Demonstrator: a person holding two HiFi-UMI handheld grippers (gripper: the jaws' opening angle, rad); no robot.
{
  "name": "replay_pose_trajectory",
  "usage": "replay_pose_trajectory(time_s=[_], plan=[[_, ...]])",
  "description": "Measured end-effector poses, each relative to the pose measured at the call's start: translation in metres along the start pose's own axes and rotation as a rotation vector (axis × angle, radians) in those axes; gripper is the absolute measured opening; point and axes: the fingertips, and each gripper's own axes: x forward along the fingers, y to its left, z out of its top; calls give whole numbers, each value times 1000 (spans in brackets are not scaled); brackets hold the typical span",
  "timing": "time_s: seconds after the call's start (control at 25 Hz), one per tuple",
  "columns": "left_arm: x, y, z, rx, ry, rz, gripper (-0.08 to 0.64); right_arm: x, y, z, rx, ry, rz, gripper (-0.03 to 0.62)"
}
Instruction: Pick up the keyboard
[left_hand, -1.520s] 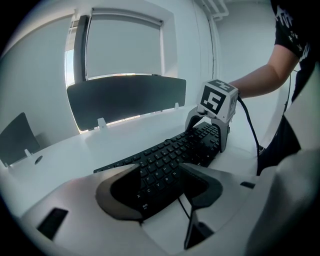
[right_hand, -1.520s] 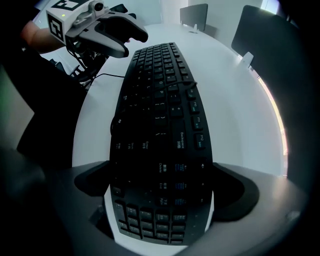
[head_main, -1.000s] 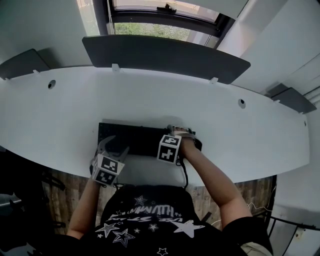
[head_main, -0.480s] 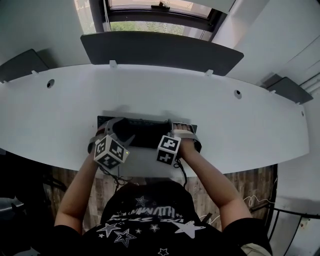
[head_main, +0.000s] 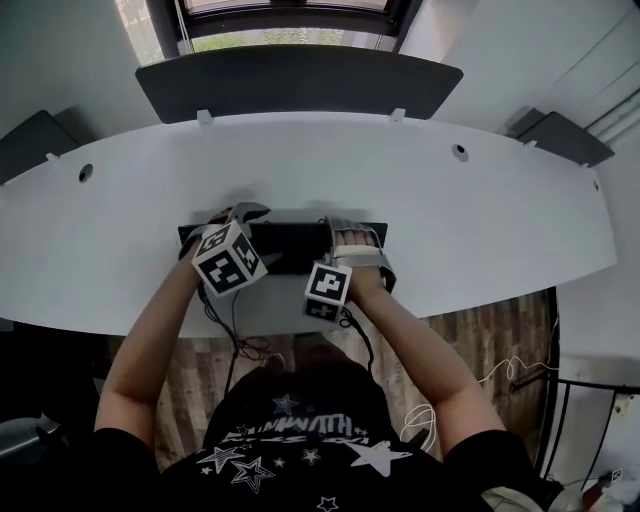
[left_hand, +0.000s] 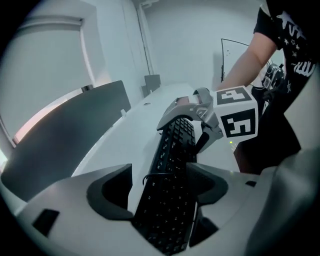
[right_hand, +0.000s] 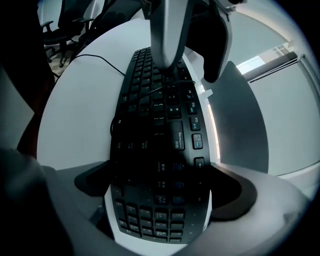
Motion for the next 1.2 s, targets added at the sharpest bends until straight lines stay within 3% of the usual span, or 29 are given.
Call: replay_pose_trajectory(time_s=[0.32,0.64,0.84,1.2], plan=[[30,-25,-4,152,176,-179,319,-10,1,-2,-17,-15,-118,575],[52,-37,-16,284,324,-256,319,-12,-2,-1,-22,-39,-171,575],[57,-38,-18,293,357,-260,319,-15,0,-2,-24,-40,-161,575],[55,-44,-21,256,445,-293,277,-23,-1,4,37,-108,-241,575]])
